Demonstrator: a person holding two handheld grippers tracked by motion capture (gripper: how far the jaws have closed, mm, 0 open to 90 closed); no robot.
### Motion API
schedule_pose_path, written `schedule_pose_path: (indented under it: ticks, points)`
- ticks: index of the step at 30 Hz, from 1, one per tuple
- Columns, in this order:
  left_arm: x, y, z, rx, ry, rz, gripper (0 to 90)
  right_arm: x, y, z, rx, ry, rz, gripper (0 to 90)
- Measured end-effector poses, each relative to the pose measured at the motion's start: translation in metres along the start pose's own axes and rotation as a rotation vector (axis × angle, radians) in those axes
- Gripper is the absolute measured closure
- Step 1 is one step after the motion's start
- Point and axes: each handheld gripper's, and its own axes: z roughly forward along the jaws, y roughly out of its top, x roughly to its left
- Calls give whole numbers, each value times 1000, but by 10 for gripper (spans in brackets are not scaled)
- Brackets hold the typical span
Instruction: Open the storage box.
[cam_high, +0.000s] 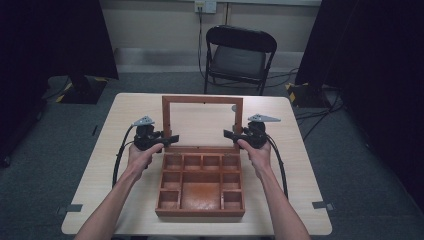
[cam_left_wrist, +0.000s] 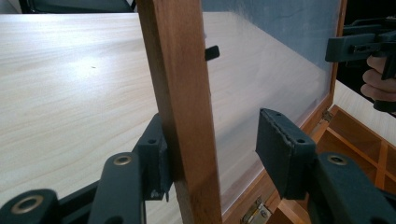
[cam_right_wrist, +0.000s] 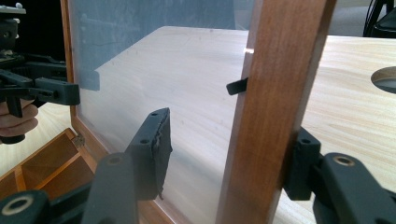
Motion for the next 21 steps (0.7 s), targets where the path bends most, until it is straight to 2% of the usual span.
schedule_pose_path:
  ticks: [9, 13, 17, 21]
  points:
    - [4, -7, 1, 11, 5, -16, 475, -4, -5, 4, 25, -17, 12, 418]
    - [4, -9, 2, 12, 4, -25, 470, -4, -6, 4, 36, -42, 3, 414]
    - [6, -14, 4, 28, 7, -29, 468, -6, -9, 6, 54, -40, 10, 406]
    - [7, -14, 8, 56, 11, -38, 438, -9, -13, 11, 70, -47, 37, 373]
